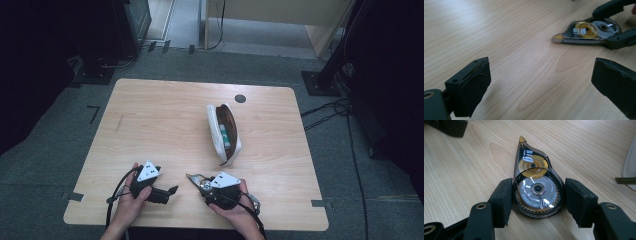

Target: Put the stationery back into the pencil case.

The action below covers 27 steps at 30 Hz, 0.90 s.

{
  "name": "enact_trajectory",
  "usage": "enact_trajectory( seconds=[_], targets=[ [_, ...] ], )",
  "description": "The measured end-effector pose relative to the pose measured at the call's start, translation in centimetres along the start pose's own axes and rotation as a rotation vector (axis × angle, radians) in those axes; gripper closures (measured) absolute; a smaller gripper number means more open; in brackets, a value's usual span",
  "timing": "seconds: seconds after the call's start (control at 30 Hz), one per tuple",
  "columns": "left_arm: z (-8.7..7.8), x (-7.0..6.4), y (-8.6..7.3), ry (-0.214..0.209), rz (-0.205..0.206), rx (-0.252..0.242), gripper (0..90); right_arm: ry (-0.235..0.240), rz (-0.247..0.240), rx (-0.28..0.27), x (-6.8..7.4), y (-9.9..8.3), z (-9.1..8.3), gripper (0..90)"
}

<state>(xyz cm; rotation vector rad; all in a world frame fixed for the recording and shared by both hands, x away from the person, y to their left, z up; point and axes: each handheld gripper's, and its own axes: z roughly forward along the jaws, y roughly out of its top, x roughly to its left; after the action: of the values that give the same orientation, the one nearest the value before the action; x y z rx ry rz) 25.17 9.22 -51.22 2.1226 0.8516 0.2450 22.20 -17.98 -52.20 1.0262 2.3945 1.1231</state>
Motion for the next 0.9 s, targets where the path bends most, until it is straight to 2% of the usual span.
enact_trajectory(
  seconds=[0.07,0.13,0.2,0.47,0.5,0.57,0.67,0.73,0.83,0.87,0.9],
  targets=[
    [0.3,-0.2,-0.1,-0.005,0.015,0.006,2.8,0.007,0.016,-0.001,0.0,0.0,-0.1,41.6],
    [0.6,-0.5,-0.2,0.024,0.037,0.023,2.9,0.024,0.04,-0.003,-0.1,0.0,-0.1,41.6],
    [0.7,-0.8,-0.2,0.034,0.067,0.033,2.9,0.039,0.064,-0.003,-0.1,0.0,-0.2,41.7],
    [1.0,-1.4,0.0,0.032,0.125,0.066,2.8,0.084,0.154,-0.022,-0.5,0.3,-0.6,41.7],
    [1.0,-1.5,-0.1,0.014,0.138,0.055,2.8,0.088,0.161,-0.023,-0.5,0.3,-0.6,41.7],
    [1.1,-1.7,0.0,0.005,0.148,0.049,2.8,0.094,0.179,-0.026,-0.5,0.3,-0.7,41.7],
    [1.3,-2.2,0.1,0.013,0.18,0.059,2.9,0.111,0.201,-0.03,-0.5,0.4,-0.7,41.7],
    [1.5,-2.5,0.1,0.042,0.205,0.056,7.8,0.117,0.205,-0.028,-0.4,0.6,-0.8,41.7],
    [1.7,-2.9,0.2,0.057,0.24,0.056,9.5,0.125,0.212,-0.026,-0.3,0.7,-0.7,41.7],
    [1.7,-3.0,0.2,0.061,0.24,0.047,14.9,0.128,0.215,-0.025,-0.2,0.7,-0.7,41.7],
    [1.8,-3.0,0.2,0.061,0.242,0.044,16.3,0.134,0.218,-0.027,-0.2,0.7,-0.7,41.7]
  ],
)
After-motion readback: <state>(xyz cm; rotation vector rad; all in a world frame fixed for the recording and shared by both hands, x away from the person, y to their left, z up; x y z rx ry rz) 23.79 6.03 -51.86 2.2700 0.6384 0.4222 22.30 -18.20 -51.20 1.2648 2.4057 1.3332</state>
